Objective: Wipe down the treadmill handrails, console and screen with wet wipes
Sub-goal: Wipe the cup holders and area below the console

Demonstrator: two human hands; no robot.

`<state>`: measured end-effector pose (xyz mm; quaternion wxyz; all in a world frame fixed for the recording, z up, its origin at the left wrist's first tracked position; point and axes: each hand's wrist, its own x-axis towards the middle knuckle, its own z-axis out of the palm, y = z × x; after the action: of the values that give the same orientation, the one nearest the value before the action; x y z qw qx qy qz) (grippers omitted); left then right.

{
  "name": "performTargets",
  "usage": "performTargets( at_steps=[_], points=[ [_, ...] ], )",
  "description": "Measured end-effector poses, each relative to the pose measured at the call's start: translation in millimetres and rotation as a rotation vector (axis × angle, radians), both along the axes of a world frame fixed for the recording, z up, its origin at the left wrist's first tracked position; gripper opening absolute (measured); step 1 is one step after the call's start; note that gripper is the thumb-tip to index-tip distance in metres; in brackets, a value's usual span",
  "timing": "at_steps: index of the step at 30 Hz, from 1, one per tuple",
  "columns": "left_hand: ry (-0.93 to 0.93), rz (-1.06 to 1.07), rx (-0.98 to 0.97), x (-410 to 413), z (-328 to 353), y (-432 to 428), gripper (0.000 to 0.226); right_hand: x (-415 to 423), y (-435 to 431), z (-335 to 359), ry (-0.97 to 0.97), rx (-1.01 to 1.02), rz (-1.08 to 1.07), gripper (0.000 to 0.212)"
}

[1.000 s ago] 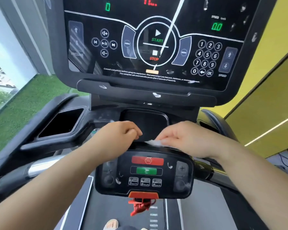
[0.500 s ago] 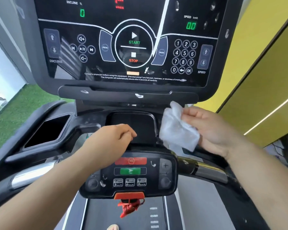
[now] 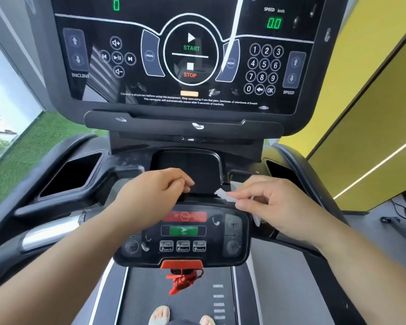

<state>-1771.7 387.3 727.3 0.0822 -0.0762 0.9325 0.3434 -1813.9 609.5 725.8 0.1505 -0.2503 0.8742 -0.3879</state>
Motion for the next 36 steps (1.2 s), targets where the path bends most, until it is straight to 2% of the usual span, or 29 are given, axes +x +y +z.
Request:
performTargets(
  at_steps=[5, 7, 12, 18, 22, 25, 27, 29, 31, 36],
  points=[
    [0.066, 0.158, 0.32, 0.0, -1.0, -9.7, 0.038, -1.1, -6.5, -2.7, 0.029, -0.146, -0.004, 0.017],
    [0.086, 0.172, 0.327, -0.5, -2.8, -9.5, 0.038, -1.6, -19.1, -6.0, 0.081, -0.155, 0.03, 0.018],
    [0.124, 0.189, 0.336, -2.9, -8.3, -11.2, 0.038, -4.8, -39.6, -10.7, 0.407, -0.056, 0.223, 0.019],
    [0.231, 0.316, 0.358, 8.1, -12.8, -20.7, 0.036, -12.3, 7.6, -10.0, 0.334, -0.091, 0.212, 0.024],
    [0.2, 0.413, 0.412, 25.6, -24.6, -31.9, 0.036, -10.6, -37.1, -10.0, 0.463, -0.079, 0.339, 0.028],
    [0.155, 0.37, 0.416, 35.9, -28.0, -33.5, 0.034, -7.7, -76.3, -10.5, 0.604, -0.089, 0.397, 0.019],
    [0.153, 0.355, 0.433, 38.5, -26.6, -34.4, 0.033, -4.9, -78.8, -9.3, 0.641, -0.078, 0.439, 0.021],
    [0.162, 0.353, 0.388, 40.9, -25.3, -37.6, 0.033, -5.6, -62.7, -7.1, 0.614, -0.057, 0.408, 0.029],
    [0.166, 0.366, 0.325, 44.4, -28.6, -43.0, 0.032, -6.5, -43.4, -4.3, 0.571, -0.018, 0.328, 0.029],
    [0.111, 0.409, 0.401, 49.8, -33.8, -60.8, 0.033, 18.7, -66.7, -8.8, 0.621, 0.058, 0.146, 0.026]
  ],
)
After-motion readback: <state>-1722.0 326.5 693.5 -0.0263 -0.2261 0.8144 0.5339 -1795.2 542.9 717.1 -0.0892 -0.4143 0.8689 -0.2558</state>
